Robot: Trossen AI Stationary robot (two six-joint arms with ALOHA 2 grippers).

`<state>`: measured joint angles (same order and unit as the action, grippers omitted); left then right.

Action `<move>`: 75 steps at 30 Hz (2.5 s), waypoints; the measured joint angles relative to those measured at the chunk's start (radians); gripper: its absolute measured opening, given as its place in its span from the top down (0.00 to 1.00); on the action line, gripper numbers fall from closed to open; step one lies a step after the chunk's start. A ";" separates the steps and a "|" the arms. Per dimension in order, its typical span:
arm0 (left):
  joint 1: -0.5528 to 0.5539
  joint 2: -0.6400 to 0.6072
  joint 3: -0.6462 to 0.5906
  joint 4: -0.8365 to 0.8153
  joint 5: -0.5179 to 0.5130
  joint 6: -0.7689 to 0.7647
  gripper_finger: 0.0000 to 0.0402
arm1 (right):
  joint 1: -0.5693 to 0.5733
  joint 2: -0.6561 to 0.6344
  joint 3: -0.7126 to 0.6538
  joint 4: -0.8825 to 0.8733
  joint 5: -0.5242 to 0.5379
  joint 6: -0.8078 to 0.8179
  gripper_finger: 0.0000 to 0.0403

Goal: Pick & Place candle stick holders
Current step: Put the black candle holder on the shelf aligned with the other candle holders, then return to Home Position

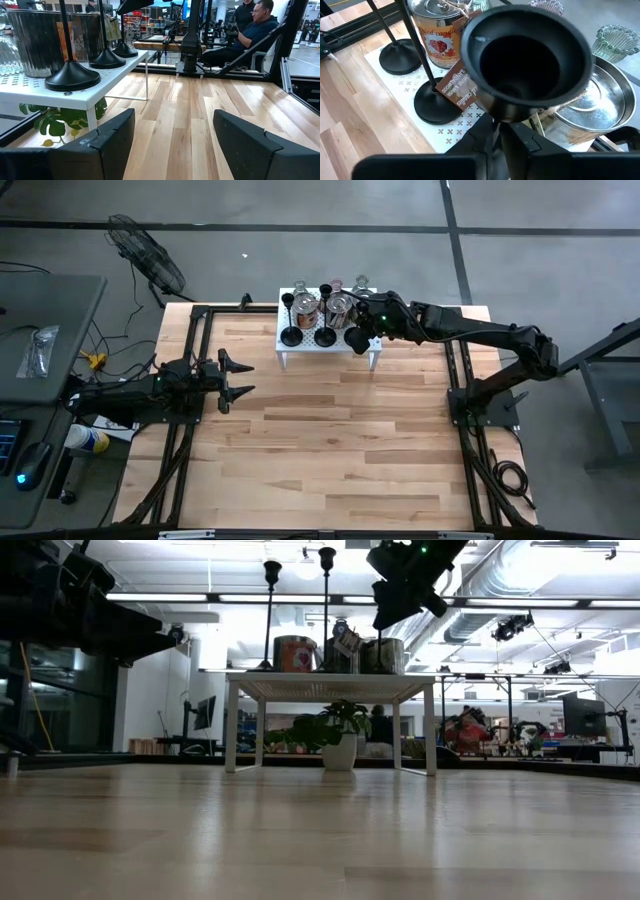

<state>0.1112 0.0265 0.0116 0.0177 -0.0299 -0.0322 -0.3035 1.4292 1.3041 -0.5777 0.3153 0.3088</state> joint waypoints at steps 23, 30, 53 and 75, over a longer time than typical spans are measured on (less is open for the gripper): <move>0.000 0.000 0.000 0.000 -0.002 0.000 0.34 | 0.046 -0.093 -0.058 -0.089 -0.008 -0.037 0.51; 0.000 0.000 0.000 0.000 -0.002 0.000 0.34 | 0.128 -0.269 -0.310 0.076 -0.006 -0.081 0.49; 0.000 0.000 0.000 0.000 -0.003 0.000 0.34 | 0.249 -0.713 -1.143 0.893 -0.449 0.038 0.49; 0.000 0.000 0.000 0.000 -0.003 0.000 0.34 | 0.343 -0.825 -1.296 1.138 -0.536 0.050 0.49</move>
<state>0.1108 0.0262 0.0116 0.0181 -0.0334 -0.0320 0.0395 0.6037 0.0082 0.5603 -0.2204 0.3592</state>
